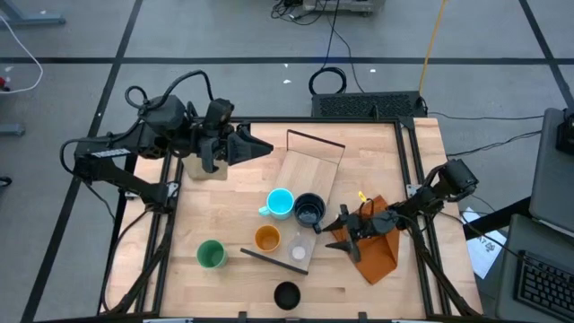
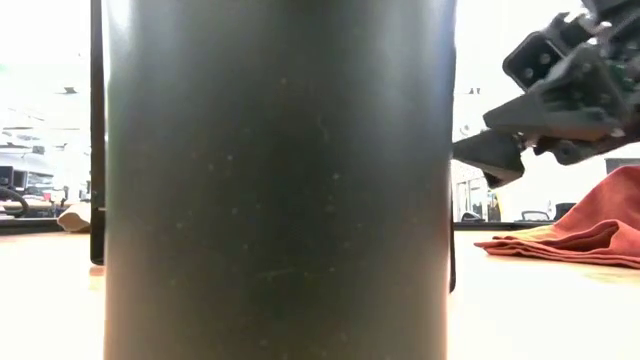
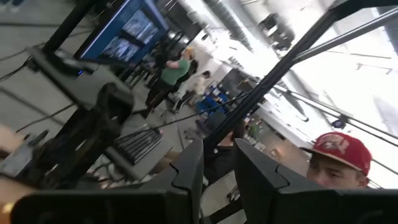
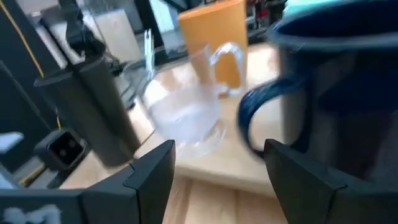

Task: Stack small to large cups/mugs on shelf
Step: Put the black cup on the shelf

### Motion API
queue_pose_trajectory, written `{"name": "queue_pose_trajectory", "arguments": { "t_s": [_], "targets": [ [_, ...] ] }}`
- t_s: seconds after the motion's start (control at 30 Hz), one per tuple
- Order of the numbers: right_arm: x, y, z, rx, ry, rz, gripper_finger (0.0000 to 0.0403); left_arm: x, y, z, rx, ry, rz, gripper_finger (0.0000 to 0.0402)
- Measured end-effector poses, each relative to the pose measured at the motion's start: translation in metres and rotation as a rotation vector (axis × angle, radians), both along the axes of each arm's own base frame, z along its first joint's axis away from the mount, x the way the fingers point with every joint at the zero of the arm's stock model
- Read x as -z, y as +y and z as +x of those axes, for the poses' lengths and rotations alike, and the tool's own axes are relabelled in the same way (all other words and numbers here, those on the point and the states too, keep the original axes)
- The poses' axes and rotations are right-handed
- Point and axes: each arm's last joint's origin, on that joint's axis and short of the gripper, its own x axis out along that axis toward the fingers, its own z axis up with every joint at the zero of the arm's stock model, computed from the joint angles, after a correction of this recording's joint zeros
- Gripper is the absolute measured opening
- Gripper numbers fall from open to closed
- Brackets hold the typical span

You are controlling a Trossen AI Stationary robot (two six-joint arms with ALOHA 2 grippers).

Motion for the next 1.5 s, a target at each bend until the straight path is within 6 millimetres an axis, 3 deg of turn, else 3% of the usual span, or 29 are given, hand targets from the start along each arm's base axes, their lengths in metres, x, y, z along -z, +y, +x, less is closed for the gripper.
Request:
{"name": "queue_pose_trajectory", "arguments": {
  "t_s": [0.23,0.57,0.7,0.9,1.2,1.5],
  "targets": [
    [0.001,0.003,-0.012,0.052,0.003,0.020,0.0238,0.011,0.000,0.001,-0.002,0.112,0.002,0.0088],
    [-0.054,-0.003,-0.033,0.026,-0.299,0.293,0.0238,0.026,0.016,0.002,-0.174,0.265,0.042,0.0088],
    [-0.071,-0.008,-0.042,0.006,-0.343,0.536,0.0238,0.038,0.020,0.000,-0.188,0.384,0.068,0.0088],
    [-0.093,-0.008,-0.055,-0.103,-0.430,0.669,0.0238,0.051,0.018,-0.003,-0.170,0.528,0.039,0.0088],
    [-0.116,-0.011,-0.072,-0.212,-0.516,0.792,0.0238,0.070,-0.033,-0.008,0.006,0.729,0.047,0.0088],
    [-0.127,-0.015,-0.081,-0.296,-0.558,0.844,0.0238,0.073,-0.101,-0.014,-0.051,0.704,-0.007,0.0087]
  ]
}}
